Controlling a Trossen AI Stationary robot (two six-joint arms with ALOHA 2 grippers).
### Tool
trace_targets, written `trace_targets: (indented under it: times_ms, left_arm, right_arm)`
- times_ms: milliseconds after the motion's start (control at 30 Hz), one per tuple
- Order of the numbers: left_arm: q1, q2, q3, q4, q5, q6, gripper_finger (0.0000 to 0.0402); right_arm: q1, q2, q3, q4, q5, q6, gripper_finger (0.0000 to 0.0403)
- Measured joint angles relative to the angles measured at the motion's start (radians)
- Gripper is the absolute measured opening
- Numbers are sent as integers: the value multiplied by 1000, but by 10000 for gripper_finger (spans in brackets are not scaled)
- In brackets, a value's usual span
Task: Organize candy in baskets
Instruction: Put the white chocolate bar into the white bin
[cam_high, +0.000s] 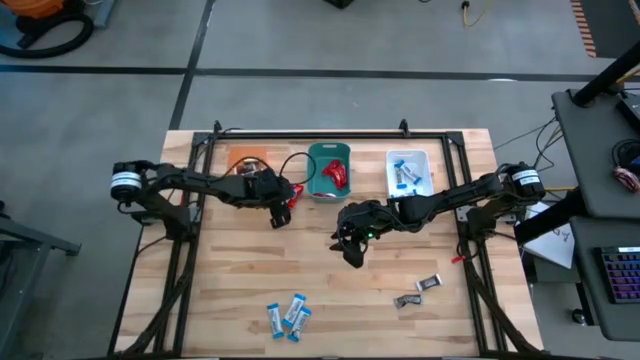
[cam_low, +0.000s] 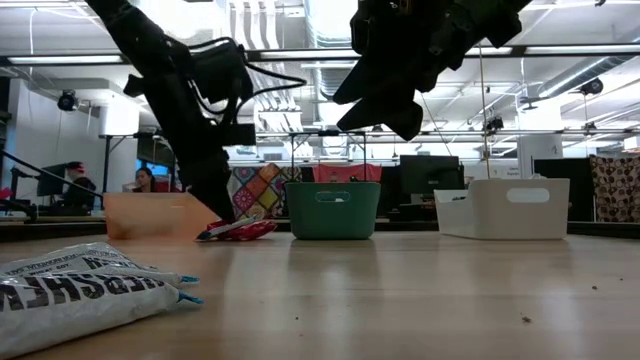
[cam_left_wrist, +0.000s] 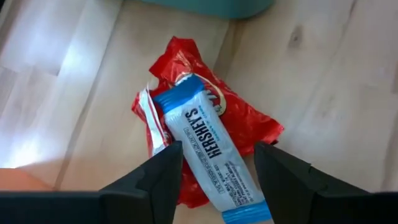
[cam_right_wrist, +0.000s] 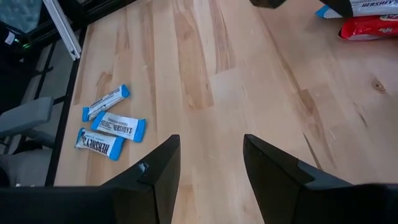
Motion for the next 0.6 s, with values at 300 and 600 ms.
trace_targets:
  times_ms: [300,600]
  left_arm:
    - [0,61,0,13,-16,-54,174]
    - [-1,90,1,18,-14,-74,116]
  right_arm:
    - [0,0,0,1,3,0,167]
    - [0,0,0,1,4,0,166]
